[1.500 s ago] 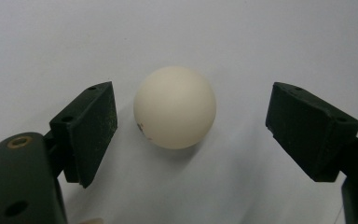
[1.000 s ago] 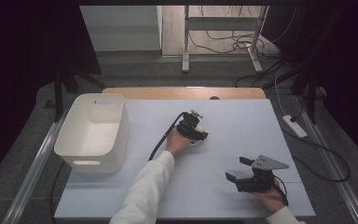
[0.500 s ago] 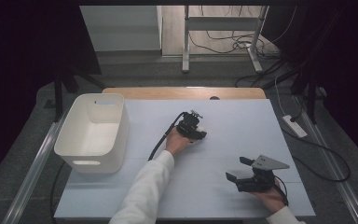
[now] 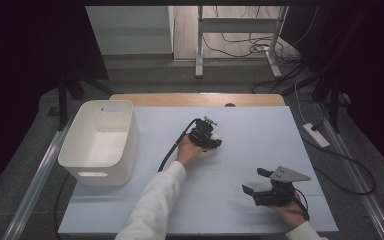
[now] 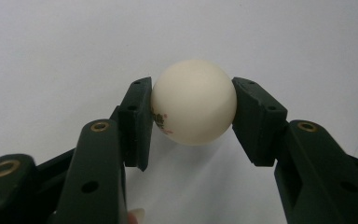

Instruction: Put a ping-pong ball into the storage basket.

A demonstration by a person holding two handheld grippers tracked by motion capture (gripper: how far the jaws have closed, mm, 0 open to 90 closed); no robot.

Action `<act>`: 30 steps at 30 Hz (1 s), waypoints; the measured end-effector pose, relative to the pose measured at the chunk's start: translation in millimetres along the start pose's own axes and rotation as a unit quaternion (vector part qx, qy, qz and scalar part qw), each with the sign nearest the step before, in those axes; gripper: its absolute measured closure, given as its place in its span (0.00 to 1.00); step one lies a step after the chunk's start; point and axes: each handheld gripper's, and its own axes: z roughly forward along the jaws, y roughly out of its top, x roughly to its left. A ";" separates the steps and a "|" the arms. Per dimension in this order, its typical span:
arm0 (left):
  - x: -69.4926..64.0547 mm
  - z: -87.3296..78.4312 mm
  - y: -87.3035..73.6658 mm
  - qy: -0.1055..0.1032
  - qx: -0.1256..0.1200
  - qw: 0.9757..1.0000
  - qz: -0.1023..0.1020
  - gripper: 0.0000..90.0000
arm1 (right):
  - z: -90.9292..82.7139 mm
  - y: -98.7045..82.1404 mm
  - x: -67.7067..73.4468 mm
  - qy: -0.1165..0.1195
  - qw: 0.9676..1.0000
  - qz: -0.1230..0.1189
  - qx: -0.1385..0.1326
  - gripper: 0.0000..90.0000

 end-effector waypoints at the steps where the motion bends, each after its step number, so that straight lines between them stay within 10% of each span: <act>1: -0.1 -0.8 0.0 -0.001 -0.001 1.000 0.002 0.56 | 0.0 -0.1 -0.1 0.000 1.000 0.000 0.000 0.14; 30: -5.7 -29.2 0.3 0.000 -0.030 0.999 0.015 0.56 | -1.2 -0.1 -1.7 -0.002 1.000 0.006 -0.003 0.14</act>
